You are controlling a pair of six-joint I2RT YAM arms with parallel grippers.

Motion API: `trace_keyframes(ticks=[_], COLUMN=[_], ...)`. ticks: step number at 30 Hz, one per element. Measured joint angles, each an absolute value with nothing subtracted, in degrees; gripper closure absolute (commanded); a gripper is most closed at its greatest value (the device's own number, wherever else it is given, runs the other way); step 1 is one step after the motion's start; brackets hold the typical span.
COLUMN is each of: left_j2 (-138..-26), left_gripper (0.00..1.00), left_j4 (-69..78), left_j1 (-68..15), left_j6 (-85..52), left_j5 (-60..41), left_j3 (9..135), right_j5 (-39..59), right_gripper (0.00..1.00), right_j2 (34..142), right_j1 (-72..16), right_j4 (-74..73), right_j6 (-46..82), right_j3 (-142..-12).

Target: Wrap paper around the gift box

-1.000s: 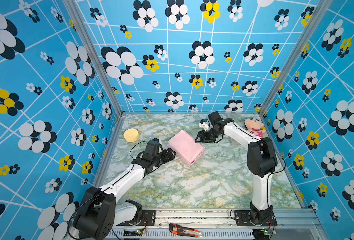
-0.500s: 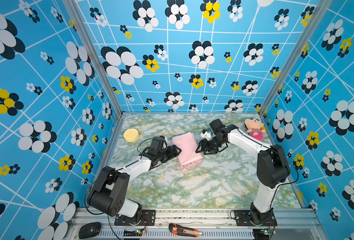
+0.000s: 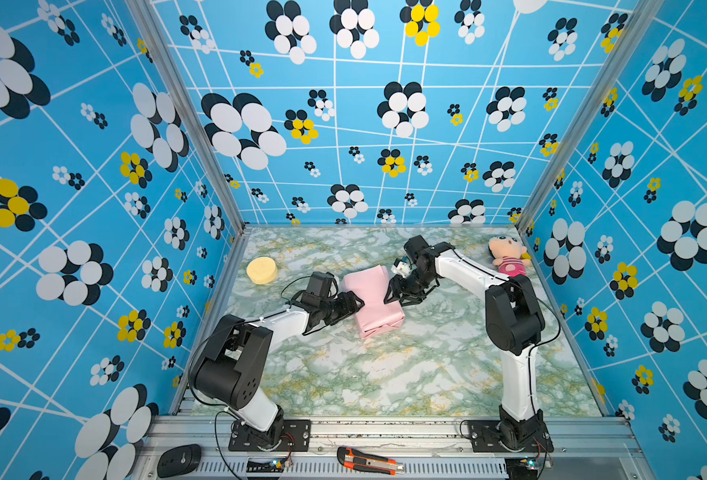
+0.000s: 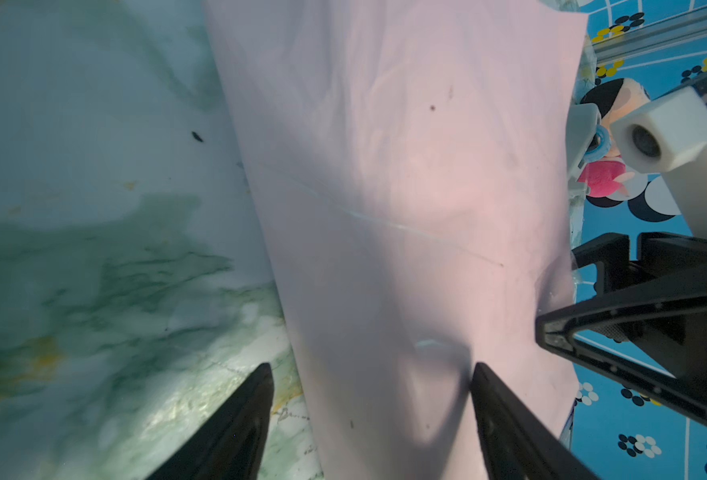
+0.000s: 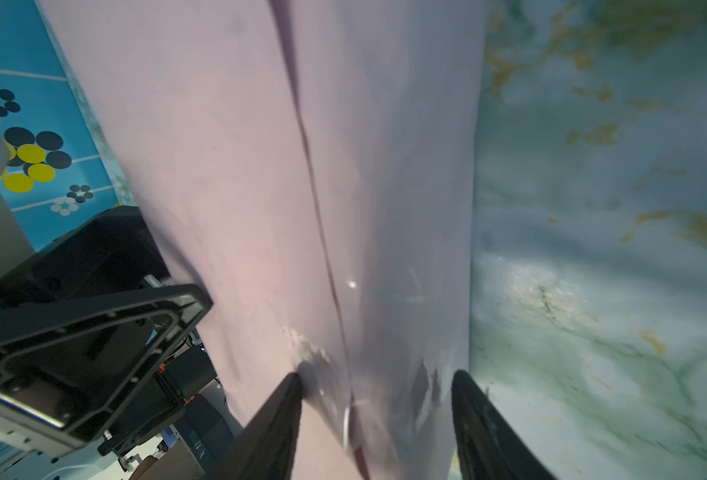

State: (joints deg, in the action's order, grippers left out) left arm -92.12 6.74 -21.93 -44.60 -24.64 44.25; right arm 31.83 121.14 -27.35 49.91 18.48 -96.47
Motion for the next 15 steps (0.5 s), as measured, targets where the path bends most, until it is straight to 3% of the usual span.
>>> trace_keyframes(ticks=[5, 15], left_j2=[-92.73, -94.63], left_gripper=[0.36, 0.40], left_j4=[7.79, 7.77], left_j1=[-24.05, -27.40], left_j6=[-44.66, -41.47], left_j5=[-23.07, -16.91], left_j3=[45.67, 49.93], right_j5=[33.58, 30.57], right_gripper=[0.71, 0.81], right_j2=[121.12, 112.29], right_j1=[-27.53, -26.92], right_j4=[48.80, 39.51], right_j6=[18.44, 19.81], right_j3=[-96.33, -85.32])
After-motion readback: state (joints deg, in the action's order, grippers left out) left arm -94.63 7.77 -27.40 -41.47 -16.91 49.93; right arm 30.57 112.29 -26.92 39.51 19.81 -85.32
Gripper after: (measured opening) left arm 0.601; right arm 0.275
